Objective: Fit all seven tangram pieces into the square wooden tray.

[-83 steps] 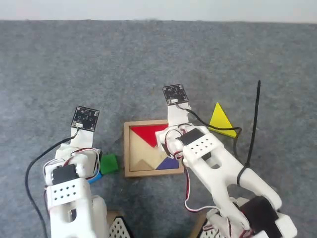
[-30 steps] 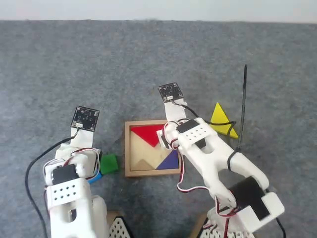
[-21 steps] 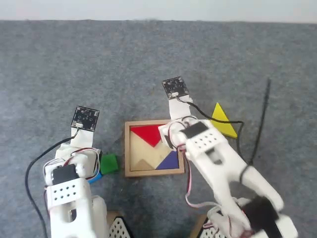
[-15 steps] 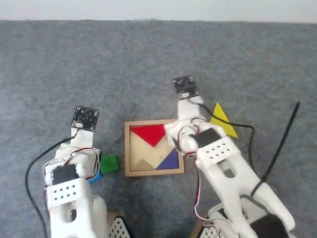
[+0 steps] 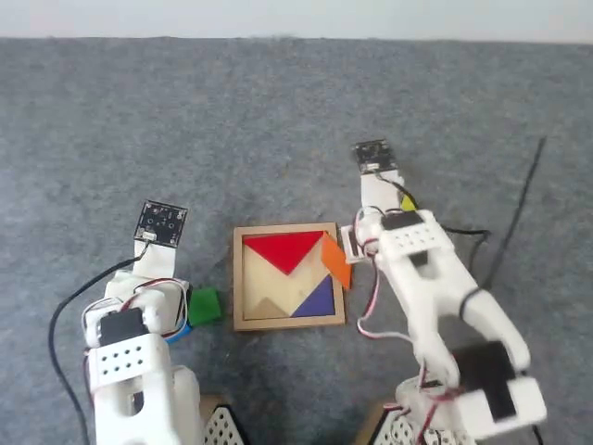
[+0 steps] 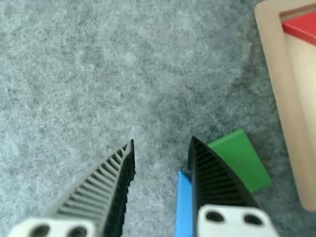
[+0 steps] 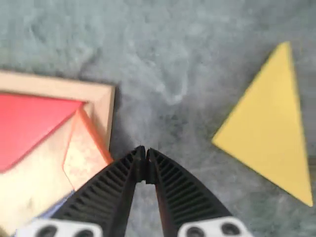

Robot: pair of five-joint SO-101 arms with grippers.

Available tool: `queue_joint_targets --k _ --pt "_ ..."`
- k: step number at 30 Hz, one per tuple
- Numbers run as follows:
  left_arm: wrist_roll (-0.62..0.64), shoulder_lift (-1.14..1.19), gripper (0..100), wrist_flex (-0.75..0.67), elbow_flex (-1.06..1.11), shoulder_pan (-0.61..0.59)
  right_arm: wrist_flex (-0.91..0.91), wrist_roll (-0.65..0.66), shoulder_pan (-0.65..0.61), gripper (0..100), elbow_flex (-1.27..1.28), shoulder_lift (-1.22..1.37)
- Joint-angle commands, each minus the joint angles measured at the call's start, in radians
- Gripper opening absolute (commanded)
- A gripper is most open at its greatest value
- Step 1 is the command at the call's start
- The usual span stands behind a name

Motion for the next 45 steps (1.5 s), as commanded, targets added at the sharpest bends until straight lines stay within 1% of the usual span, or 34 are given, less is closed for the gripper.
queue_joint_targets --k 1,11,18,21,24,27,30,31,33,34,36,40,42,45 --pt "-0.008 -0.017 17 -0.017 -0.012 -0.006 0.099 0.035 -0.030 1.3 -0.120 0.042" --pt "-0.006 -0.018 17 -0.029 -0.013 -0.006 0.154 0.035 -0.125 1.3 -0.117 0.050" --pt "0.000 -0.051 17 -0.032 -0.012 -0.006 0.154 0.038 -0.136 1.3 -0.118 0.042" --pt "0.023 -0.160 17 -0.003 0.022 -0.008 0.153 0.040 -0.130 1.3 -0.123 0.041" --pt "0.034 -0.328 17 0.043 0.077 -0.008 0.153 0.040 -0.119 1.3 -0.124 0.039" --pt "0.035 -0.534 17 0.124 0.134 -0.008 0.156 0.041 -0.116 1.3 -0.118 0.007" --pt "0.035 -0.744 17 0.216 0.191 -0.008 0.189 0.041 -0.104 1.3 -0.098 -0.081" --pt "0.034 -0.773 17 0.229 0.199 -0.003 0.191 0.041 -0.097 1.3 -0.081 -0.116" --pt "0.034 -0.736 17 0.221 0.197 -0.002 0.170 0.041 -0.104 1.3 -0.025 -0.183" --pt "0.035 -0.713 17 0.193 0.196 -0.002 0.145 0.041 -0.117 1.3 0.012 -0.211" --pt "0.037 -0.704 17 0.164 0.196 -0.006 0.081 0.049 -0.183 1.3 0.087 -0.262" --pt "0.037 -0.704 17 0.167 0.183 -0.008 0.001 0.150 -0.357 1.3 0.190 -0.274" --pt "0.055 -0.704 16 0.186 0.153 -0.009 -0.031 0.141 -0.384 1.4 0.193 -0.243" --pt "0.143 -0.732 9 0.219 0.119 -0.009 -0.099 0.147 -0.381 1.5 0.175 -0.186"
